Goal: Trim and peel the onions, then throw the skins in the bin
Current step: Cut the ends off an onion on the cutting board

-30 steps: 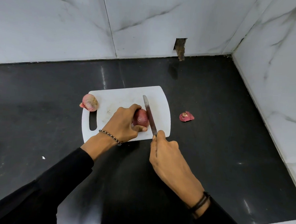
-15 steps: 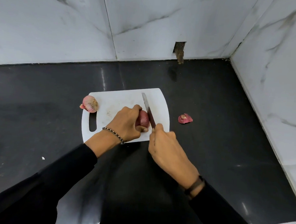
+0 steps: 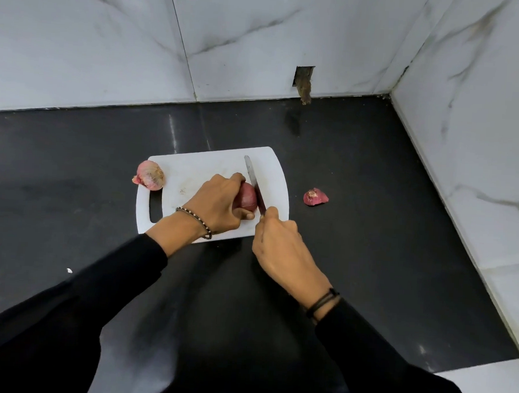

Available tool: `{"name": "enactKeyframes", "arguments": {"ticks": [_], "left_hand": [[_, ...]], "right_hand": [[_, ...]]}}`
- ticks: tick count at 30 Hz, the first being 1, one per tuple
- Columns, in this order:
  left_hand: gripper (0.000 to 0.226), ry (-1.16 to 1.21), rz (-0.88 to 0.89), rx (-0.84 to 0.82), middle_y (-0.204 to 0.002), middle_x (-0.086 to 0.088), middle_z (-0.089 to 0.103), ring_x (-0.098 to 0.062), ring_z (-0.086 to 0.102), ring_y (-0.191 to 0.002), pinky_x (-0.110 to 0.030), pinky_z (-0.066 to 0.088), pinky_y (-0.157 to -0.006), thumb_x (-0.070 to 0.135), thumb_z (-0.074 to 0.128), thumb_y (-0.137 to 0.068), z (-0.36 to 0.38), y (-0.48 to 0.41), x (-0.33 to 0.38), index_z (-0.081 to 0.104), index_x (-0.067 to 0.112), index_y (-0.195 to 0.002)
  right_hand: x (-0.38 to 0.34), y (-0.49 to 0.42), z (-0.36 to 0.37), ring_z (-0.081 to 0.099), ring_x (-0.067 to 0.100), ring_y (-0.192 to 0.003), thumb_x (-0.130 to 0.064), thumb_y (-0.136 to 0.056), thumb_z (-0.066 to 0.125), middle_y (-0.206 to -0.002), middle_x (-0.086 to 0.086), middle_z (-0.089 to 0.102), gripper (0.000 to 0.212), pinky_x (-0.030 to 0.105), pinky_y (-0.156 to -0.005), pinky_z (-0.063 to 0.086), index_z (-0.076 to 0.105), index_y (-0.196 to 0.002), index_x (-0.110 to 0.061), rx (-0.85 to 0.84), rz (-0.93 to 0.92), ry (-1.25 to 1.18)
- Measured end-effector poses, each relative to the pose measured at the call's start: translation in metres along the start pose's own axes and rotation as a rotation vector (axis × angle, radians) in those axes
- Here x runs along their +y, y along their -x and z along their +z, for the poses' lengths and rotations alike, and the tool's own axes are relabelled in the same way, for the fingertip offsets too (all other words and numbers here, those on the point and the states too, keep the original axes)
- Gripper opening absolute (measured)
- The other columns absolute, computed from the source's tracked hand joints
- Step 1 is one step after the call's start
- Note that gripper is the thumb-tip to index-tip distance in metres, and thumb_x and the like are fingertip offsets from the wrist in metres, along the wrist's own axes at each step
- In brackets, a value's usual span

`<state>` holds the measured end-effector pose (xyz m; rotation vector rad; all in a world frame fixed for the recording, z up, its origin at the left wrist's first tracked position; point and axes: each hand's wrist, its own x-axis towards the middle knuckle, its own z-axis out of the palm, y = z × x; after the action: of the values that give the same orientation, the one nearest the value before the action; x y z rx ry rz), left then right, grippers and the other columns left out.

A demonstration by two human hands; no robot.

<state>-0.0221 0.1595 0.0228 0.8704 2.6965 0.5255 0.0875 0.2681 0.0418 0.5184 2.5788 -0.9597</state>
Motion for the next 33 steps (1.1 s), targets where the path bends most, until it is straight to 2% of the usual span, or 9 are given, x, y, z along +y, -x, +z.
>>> {"name": "enactKeyframes", "arguments": {"ticks": [2, 4, 10, 14, 17, 19, 23, 29, 33], "left_hand": [[0.055, -0.022, -0.001, -0.011, -0.105, -0.017, 0.065, -0.032, 0.058, -0.095, -0.038, 0.049, -0.079, 0.027, 0.077, -0.080, 0.000, 0.001, 0.001, 0.051, 0.003, -0.123], [0.056, -0.017, -0.011, -0.025, -0.107, -0.016, 0.064, -0.030, 0.057, -0.097, -0.039, 0.049, -0.081, 0.027, 0.077, -0.079, -0.001, 0.003, 0.002, 0.051, 0.004, -0.122], [0.061, -0.015, -0.012, -0.019, -0.112, -0.017, 0.063, -0.032, 0.055, -0.101, -0.041, 0.048, -0.085, 0.030, 0.078, -0.079, 0.002, 0.002, 0.000, 0.049, 0.006, -0.127], [0.060, -0.030, 0.006, -0.015, -0.113, -0.016, 0.063, -0.031, 0.057, -0.100, -0.032, 0.044, -0.080, 0.029, 0.076, -0.081, 0.004, 0.003, 0.001, 0.047, 0.008, -0.129], [0.060, -0.033, -0.003, -0.014, -0.113, -0.016, 0.063, -0.030, 0.057, -0.099, -0.031, 0.044, -0.078, 0.030, 0.075, -0.082, 0.004, 0.003, 0.004, 0.047, 0.008, -0.129], [0.060, -0.026, -0.019, -0.015, -0.113, -0.014, 0.062, -0.029, 0.057, -0.098, -0.029, 0.043, -0.075, 0.033, 0.075, -0.082, 0.004, 0.003, 0.004, 0.047, 0.009, -0.129], [0.065, 0.014, -0.029, -0.013, -0.114, -0.014, 0.062, -0.029, 0.057, -0.099, -0.034, 0.048, -0.083, 0.036, 0.078, -0.079, 0.004, 0.001, -0.003, 0.046, 0.011, -0.130], [0.071, 0.128, -0.028, 0.009, -0.120, -0.008, 0.061, -0.024, 0.056, -0.106, -0.029, 0.047, -0.089, 0.038, 0.082, -0.075, 0.006, 0.008, -0.020, 0.045, 0.016, -0.132], [0.070, 0.244, -0.003, 0.016, -0.124, -0.003, 0.060, -0.022, 0.057, -0.111, -0.035, 0.049, -0.099, 0.035, 0.083, -0.074, 0.008, 0.015, -0.029, 0.045, 0.020, -0.130]], "right_hand": [[0.002, 0.005, 0.000, 0.058, 0.035, -0.083, -0.014, -0.107, 0.034, -0.106, 0.017, 0.054, 0.009, 0.044, -0.069, 0.048, 0.040, -0.111, -0.009, -0.006, -0.003, -0.030], [0.007, 0.016, 0.003, 0.057, 0.030, -0.082, -0.018, -0.109, 0.034, -0.112, 0.018, 0.056, 0.017, 0.039, -0.067, 0.046, 0.042, -0.119, -0.008, -0.024, 0.015, -0.015], [0.017, 0.029, 0.020, 0.053, 0.021, -0.077, -0.022, -0.109, 0.035, -0.107, 0.015, 0.060, 0.019, 0.030, -0.056, 0.037, 0.040, -0.123, -0.011, -0.031, 0.060, -0.002], [0.011, 0.009, 0.019, 0.057, 0.029, -0.083, -0.017, -0.107, 0.035, -0.110, 0.017, 0.057, 0.013, 0.040, -0.066, 0.045, 0.041, -0.116, -0.009, 0.032, 0.028, -0.050], [0.007, -0.005, 0.023, 0.062, 0.040, -0.101, -0.014, -0.106, 0.035, -0.119, 0.020, 0.057, 0.025, 0.044, -0.074, 0.044, 0.040, -0.130, -0.007, 0.039, 0.024, -0.037], [0.009, -0.002, 0.031, 0.062, 0.040, -0.103, -0.015, -0.107, 0.034, -0.120, 0.020, 0.057, 0.029, 0.041, -0.074, 0.043, 0.039, -0.135, -0.007, 0.038, 0.048, -0.041], [0.021, 0.014, 0.043, 0.064, 0.028, -0.092, -0.026, -0.111, 0.030, -0.109, 0.014, 0.060, 0.021, 0.037, -0.071, 0.050, 0.040, -0.122, -0.012, 0.044, 0.093, -0.040], [0.033, 0.012, 0.032, 0.048, 0.012, -0.058, -0.033, -0.111, 0.029, -0.081, 0.003, 0.055, 0.025, 0.028, -0.051, 0.039, 0.043, -0.110, -0.012, 0.151, 0.037, -0.113], [0.034, 0.017, 0.018, 0.048, 0.011, -0.059, -0.037, -0.110, 0.027, -0.078, 0.002, 0.054, 0.025, 0.028, -0.051, 0.041, 0.041, -0.104, -0.017, 0.151, 0.032, -0.132]]}}
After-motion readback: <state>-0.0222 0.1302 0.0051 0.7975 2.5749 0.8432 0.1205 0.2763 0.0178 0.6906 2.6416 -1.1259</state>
